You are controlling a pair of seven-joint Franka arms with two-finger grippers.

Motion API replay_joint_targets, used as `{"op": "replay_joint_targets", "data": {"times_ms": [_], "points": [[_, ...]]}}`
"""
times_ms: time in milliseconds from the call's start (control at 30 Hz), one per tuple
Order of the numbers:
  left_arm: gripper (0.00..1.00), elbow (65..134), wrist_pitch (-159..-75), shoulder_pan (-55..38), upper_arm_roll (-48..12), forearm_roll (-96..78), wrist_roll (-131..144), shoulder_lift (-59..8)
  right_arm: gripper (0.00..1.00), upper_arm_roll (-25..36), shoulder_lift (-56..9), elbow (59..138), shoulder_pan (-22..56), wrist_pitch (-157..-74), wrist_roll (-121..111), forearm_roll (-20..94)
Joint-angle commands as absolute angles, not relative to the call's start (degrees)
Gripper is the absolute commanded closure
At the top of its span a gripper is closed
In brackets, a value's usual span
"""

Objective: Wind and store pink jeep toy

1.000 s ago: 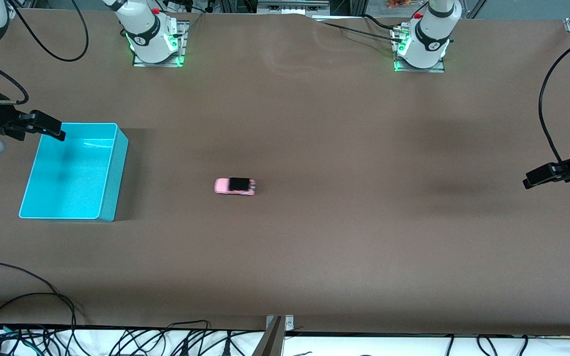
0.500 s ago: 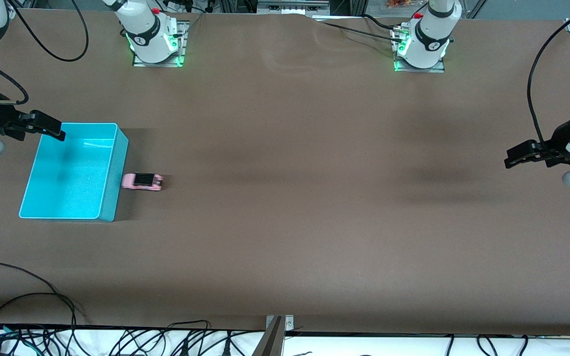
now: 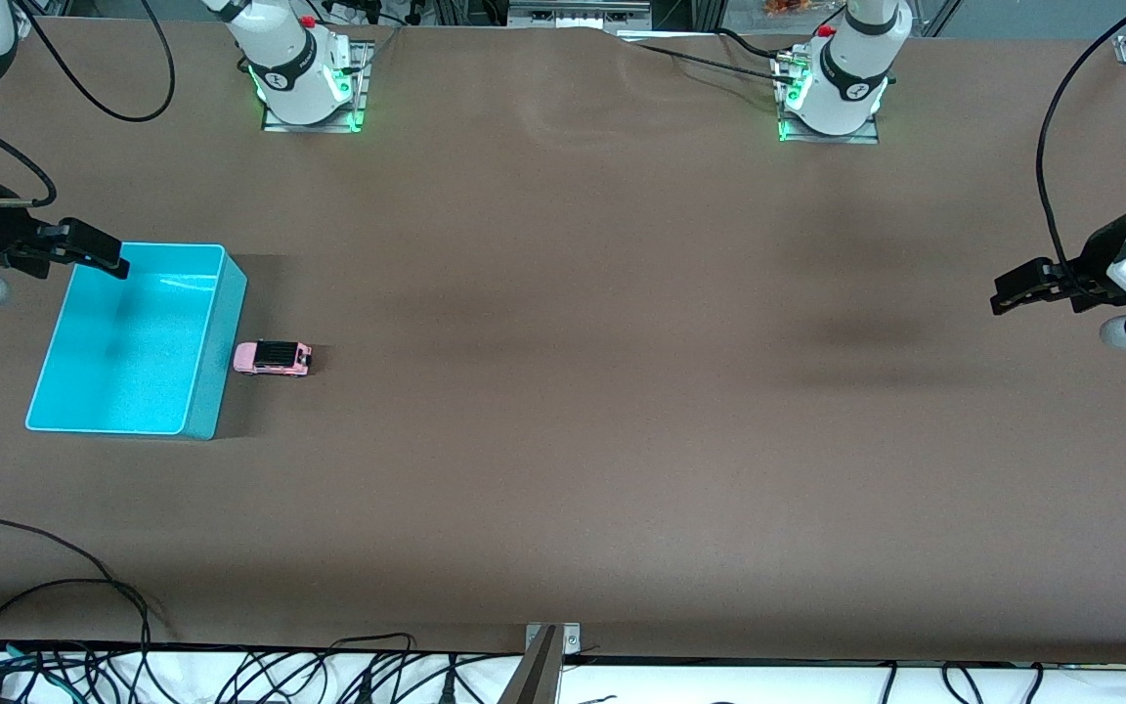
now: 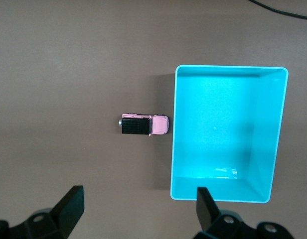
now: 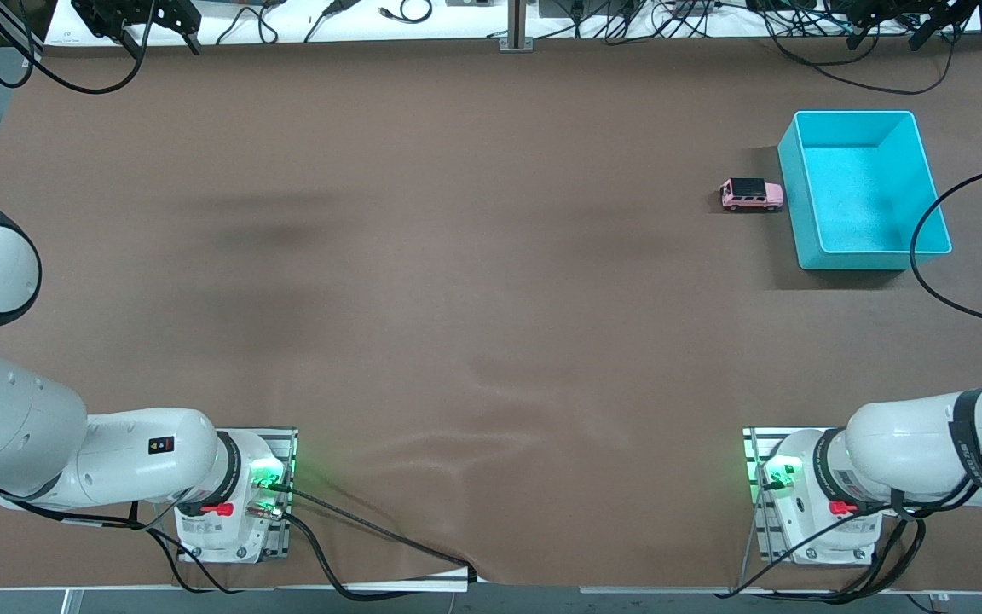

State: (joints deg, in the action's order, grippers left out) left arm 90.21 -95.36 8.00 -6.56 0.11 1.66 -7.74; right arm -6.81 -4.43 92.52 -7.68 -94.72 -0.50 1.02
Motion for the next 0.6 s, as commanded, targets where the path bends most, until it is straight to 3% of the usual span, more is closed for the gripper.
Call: {"op": "replay_joint_targets", "data": {"times_ms": [0,567], "points": [[0.00,92.11,-96.42,8.35,-6.86,-0.26,0.35,-6.06,0.00,-7.03,-4.92,91.23,-8.09,-95.71,-0.97,0.62],[0.00,92.20,-96.42,8.09,-6.86,0.88,0.35,-6.06,0.00,-7.47,-5.98,91.23,-6.50,-96.15,-0.18,0.62]]}}
